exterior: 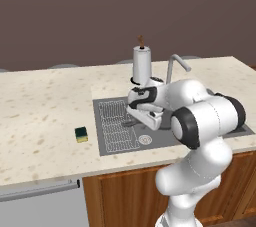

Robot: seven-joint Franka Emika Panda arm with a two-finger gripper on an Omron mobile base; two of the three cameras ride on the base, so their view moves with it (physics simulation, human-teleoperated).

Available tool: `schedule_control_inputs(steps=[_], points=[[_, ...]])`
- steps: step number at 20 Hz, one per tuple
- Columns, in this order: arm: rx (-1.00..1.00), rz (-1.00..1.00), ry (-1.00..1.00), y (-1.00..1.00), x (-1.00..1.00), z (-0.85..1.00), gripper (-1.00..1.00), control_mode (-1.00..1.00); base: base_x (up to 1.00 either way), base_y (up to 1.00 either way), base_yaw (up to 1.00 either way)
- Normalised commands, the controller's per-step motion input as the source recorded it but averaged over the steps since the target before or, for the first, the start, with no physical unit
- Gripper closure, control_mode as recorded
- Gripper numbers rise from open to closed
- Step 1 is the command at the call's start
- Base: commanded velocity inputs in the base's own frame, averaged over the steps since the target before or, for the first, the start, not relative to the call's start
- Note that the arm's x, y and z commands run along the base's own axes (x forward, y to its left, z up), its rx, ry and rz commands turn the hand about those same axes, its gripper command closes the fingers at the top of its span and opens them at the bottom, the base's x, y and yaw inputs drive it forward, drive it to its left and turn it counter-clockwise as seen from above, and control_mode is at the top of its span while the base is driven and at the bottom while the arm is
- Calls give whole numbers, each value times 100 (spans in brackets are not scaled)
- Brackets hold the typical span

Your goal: Pick the pan and sponge and place them into the sink. Then turn on the water.

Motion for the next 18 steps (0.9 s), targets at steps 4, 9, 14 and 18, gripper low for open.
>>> schedule_control_inputs(steps=[4,9,14,18], points=[[-13,0,0,-20,13,-26,100,-100,0,0,0],[-8,0,0,-22,20,-22,100,-100,0,0,0],[-4,0,0,-25,22,-22,100,-100,0,0,0],[-4,0,0,-30,23,-22,100,-100,0,0,0]])
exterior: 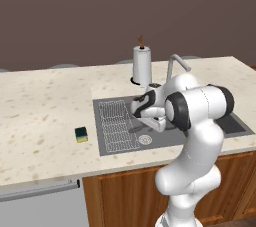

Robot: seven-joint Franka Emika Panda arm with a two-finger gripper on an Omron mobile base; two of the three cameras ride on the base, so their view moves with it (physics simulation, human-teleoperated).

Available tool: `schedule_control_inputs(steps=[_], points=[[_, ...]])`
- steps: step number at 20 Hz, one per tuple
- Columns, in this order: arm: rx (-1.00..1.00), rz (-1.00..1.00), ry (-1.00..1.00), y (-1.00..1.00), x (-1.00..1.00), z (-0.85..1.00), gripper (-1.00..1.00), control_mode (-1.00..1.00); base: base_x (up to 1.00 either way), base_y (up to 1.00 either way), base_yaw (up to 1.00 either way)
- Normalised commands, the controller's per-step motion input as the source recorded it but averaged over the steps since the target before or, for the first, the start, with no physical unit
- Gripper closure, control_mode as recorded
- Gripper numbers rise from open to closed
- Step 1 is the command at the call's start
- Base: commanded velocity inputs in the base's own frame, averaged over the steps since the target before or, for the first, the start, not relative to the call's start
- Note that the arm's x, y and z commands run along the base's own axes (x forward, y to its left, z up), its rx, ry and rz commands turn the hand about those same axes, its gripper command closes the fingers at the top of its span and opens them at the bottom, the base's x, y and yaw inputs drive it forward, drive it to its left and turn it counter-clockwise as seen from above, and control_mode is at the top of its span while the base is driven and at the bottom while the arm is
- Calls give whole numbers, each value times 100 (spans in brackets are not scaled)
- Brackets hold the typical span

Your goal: Pick the pan and sponge and place them into the sink. Then turn on the water.

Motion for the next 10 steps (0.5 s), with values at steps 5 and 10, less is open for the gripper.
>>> schedule_control_inputs(steps=[5,10], points=[[-4,0,0,-34,24,-21,100,-100,0,0,0],[-4,0,0,-35,23,-23,100,-100,0,0,0]])
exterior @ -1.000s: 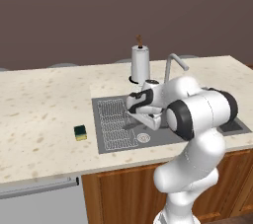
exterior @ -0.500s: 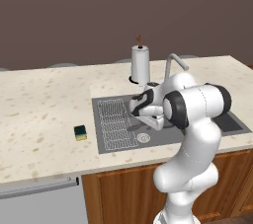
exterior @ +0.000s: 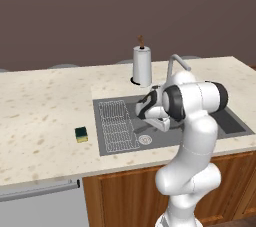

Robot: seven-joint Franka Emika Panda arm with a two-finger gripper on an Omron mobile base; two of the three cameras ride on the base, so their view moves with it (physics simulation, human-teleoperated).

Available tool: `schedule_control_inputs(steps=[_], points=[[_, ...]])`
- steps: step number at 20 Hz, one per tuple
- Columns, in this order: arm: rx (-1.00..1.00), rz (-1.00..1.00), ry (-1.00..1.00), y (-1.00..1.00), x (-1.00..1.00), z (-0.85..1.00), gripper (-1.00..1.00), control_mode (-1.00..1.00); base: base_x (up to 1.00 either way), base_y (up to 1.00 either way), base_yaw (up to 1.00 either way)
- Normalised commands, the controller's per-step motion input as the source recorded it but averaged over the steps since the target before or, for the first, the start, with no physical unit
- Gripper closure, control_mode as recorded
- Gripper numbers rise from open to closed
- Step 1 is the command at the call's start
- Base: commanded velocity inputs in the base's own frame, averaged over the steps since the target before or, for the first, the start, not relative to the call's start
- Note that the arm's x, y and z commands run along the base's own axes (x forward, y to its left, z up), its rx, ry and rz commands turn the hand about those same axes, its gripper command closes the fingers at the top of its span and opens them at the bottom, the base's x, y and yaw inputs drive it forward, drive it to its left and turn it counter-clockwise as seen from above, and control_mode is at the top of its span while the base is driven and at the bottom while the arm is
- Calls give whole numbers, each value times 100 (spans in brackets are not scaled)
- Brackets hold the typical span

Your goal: Pick the pan and sponge and place them into the sink. Then turn on the water.

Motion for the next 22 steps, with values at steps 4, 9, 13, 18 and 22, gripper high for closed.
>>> schedule_control_inputs(steps=[4,9,13,18,22], points=[[-3,0,0,-30,19,-23,100,-100,0,0,0],[-4,0,0,-10,17,-20,100,-100,0,0,0],[-5,1,0,0,13,-18,100,-100,0,0,0],[-1,7,0,0,3,-19,100,-100,0,0,0],[0,9,1,0,8,-30,100,-100,0,0,0]])
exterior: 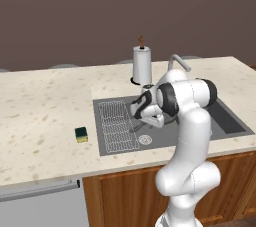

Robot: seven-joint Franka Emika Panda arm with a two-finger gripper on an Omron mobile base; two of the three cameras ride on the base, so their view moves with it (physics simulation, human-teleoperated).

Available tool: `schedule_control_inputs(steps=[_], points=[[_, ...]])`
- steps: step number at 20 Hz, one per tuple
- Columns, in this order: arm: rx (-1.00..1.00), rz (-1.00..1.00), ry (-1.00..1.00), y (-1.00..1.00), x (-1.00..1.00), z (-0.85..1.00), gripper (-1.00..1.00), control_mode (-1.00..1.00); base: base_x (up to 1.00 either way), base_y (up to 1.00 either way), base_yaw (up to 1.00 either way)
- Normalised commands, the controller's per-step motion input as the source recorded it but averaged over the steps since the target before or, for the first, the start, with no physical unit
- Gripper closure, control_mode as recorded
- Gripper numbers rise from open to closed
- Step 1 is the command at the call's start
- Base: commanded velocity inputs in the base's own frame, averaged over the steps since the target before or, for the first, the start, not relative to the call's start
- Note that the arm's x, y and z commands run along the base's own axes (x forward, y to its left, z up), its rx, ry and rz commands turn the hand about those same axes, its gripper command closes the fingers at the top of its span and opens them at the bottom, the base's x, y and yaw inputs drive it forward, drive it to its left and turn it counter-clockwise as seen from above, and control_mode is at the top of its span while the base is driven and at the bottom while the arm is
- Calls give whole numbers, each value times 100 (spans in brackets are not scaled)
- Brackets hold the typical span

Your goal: Pick the pan and sponge and place them into the sink. Then turn on the water.

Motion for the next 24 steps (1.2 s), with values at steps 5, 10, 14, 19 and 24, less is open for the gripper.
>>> schedule_control_inputs(steps=[5,10,14,19,24], points=[[-1,8,1,-2,10,-49,100,-100,0,0,0],[-4,10,0,-19,10,-61,100,-100,0,0,0],[-6,15,0,-39,3,-63,100,-100,0,0,0],[0,23,0,-71,0,-24,100,-100,0,0,0],[2,27,-3,-91,-12,0,100,-100,0,0,0]])
